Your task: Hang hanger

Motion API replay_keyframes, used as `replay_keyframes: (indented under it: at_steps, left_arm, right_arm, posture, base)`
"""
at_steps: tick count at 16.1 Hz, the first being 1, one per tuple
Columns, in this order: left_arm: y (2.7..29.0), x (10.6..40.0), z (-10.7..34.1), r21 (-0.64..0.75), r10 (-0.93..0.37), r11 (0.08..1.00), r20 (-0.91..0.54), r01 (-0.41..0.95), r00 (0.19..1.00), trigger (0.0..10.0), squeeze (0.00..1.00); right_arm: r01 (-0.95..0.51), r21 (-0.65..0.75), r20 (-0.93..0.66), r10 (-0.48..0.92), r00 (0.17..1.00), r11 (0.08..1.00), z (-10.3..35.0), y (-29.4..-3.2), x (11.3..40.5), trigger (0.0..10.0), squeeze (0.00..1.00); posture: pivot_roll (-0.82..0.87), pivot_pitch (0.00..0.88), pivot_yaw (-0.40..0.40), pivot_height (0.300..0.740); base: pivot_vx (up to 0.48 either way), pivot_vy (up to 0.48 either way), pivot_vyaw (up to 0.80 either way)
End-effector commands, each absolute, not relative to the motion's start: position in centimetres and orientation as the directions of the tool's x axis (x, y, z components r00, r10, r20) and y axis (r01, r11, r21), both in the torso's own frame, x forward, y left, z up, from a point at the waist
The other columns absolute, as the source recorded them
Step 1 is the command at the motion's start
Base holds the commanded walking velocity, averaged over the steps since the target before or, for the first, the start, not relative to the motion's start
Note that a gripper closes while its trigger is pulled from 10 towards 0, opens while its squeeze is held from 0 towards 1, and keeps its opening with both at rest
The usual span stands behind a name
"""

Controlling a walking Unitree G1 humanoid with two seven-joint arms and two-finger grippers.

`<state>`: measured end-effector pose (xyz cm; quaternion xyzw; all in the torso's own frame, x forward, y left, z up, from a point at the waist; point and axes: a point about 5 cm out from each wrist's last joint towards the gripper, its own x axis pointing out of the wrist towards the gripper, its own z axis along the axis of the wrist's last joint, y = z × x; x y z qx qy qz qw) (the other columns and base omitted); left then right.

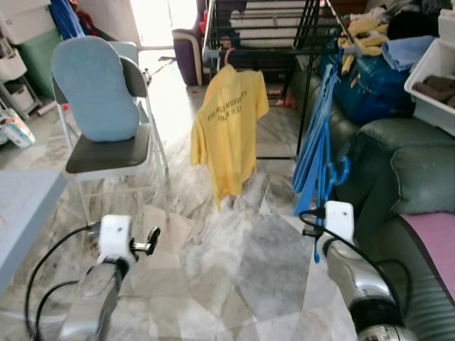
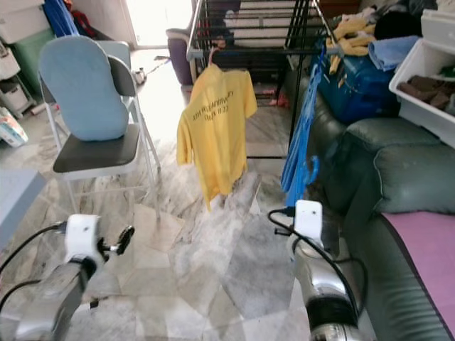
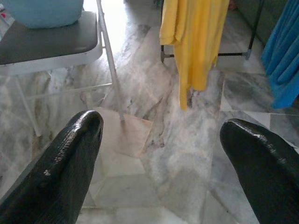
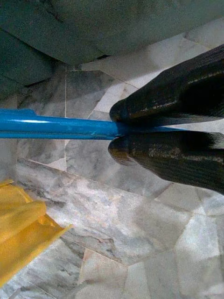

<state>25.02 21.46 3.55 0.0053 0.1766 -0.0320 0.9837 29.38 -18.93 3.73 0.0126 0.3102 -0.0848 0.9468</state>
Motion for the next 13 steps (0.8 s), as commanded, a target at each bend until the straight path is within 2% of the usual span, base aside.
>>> replay_keyframes:
  at_steps: [1,3,4,5,6,9,13]
  left_arm:
    - [21.9,24.7,4.3,0.006,-0.058,0.998,-0.31,0.063,0.949,10.0,0.0]
    - [22.1,24.3,4.7,0.01,-0.033,0.999,-0.282,0.038,0.959,10.0,0.0]
    - [22.2,24.2,5.4,0.012,-0.014,1.0,-0.242,0.017,0.97,10.0,0.0]
    - [22.3,23.9,5.9,0.004,-0.003,1.0,-0.207,0.004,0.978,10.0,0.0]
    - [22.2,23.8,6.1,-0.006,-0.002,1.0,-0.188,0.001,0.982,10.0,0.0]
    - [22.1,23.6,6.0,-0.019,-0.005,1.0,-0.172,0.001,0.985,10.0,0.0]
    - [22.2,23.6,5.6,-0.017,-0.012,1.0,-0.191,0.008,0.982,10.0,0.0]
  right_arm:
    - [0.141,-0.023,-0.57,-0.129,0.812,0.99,4.7,-18.3,29.1,10.0,0.0]
    - [0.099,-0.013,-0.573,-0.089,0.814,0.995,5.2,-17.8,28.3,10.0,0.0]
    - [0.048,-0.018,-0.536,-0.051,0.843,0.999,6.2,-17.3,27.9,10.0,0.0]
    - [0.025,-0.06,-0.455,-0.05,0.889,0.998,7.1,-17.7,27.8,10.0,0.0]
    - [0.033,-0.083,-0.426,-0.065,0.903,0.996,7.3,-18.3,27.6,10.0,0.0]
    - [0.083,-0.074,-0.449,-0.108,0.887,0.994,6.6,-19.7,26.9,10.0,0.0]
    - [0.091,-0.082,-0.462,-0.119,0.879,0.992,6.7,-19.7,26.2,10.0,0.0]
  posture:
    - [-0.04,0.0,0.023,0.74]
    - [-0.04,0.0,0.018,0.74]
    - [-0.04,0.0,0.018,0.74]
    - [-0.05,0.0,0.018,0.74]
    - [-0.04,0.0,0.016,0.74]
    - [-0.05,0.0,0.017,0.74]
    - [-0.06,0.0,0.022,0.74]
  base:
    - [0.0,0.0,0.0]
    - [0.0,0.0,0.0]
    - [0.0,0.0,0.0]
    - [0.0,0.0,0.0]
    - [0.0,0.0,0.0]
    - [0.0,0.0,0.0]
    - [0.0,0.0,0.0]
